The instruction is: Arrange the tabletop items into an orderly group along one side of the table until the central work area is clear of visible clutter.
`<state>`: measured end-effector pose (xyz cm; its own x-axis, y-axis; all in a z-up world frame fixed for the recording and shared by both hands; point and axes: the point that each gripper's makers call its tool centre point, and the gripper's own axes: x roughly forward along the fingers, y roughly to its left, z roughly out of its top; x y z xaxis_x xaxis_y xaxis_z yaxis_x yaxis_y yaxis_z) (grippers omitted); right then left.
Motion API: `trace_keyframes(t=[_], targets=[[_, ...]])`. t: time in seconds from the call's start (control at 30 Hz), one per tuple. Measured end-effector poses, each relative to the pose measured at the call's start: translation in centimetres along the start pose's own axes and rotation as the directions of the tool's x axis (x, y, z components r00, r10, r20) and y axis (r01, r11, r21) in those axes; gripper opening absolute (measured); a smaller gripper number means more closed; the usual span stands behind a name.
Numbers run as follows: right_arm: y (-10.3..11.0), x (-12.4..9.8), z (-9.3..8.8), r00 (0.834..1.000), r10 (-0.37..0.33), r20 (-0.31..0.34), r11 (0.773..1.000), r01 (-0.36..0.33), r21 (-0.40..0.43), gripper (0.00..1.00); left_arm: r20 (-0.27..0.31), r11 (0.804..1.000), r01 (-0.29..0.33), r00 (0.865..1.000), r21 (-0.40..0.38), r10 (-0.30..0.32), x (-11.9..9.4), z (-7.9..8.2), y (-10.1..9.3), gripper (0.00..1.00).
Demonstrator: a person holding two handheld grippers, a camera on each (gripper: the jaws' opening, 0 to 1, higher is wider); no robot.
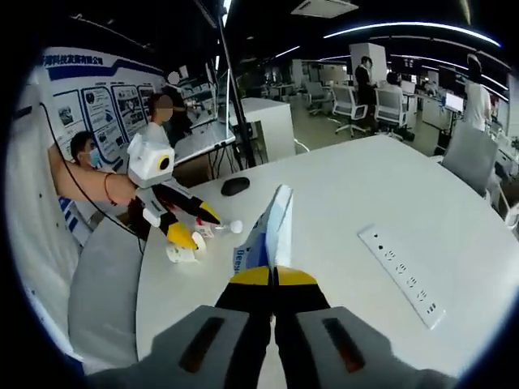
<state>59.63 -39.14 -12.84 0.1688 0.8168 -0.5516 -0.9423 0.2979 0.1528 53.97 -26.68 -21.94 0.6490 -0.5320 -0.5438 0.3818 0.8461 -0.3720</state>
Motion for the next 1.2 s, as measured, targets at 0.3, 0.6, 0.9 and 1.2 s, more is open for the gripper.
trace_keyframes(t=[0.3, 0.6, 0.9, 1.2], targets=[[1.7, -3.9, 4.2, 0.984, -0.056, 0.167, 0.998, 0.055, 0.012, 0.00, 0.061, 0.994, 0.018, 0.998, -0.104, -0.011, 0.9, 1.8, -0.2, 0.49], [3.0, -6.4, 5.0, 0.948, -0.116, 0.296, 0.990, 0.087, 0.112, 0.00, 0.156, 0.983, 0.086, 0.986, -0.160, -0.061, 0.9, 5.0, -2.4, 0.38], [2.7, -7.9, 2.4, 0.915, -0.231, 0.332, 0.961, 0.162, 0.223, 0.00, 0.156, 0.998, 0.059, 0.986, -0.036, -0.053, 0.9, 6.6, -3.6, 0.07], [2.7, -8.4, 0.2, 0.890, -0.292, 0.351, 0.934, 0.186, 0.305, 0.00, 0.119, 0.996, 0.047, 0.991, 0.070, -0.055, 1.3, 6.6, -4.6, 0.00]])
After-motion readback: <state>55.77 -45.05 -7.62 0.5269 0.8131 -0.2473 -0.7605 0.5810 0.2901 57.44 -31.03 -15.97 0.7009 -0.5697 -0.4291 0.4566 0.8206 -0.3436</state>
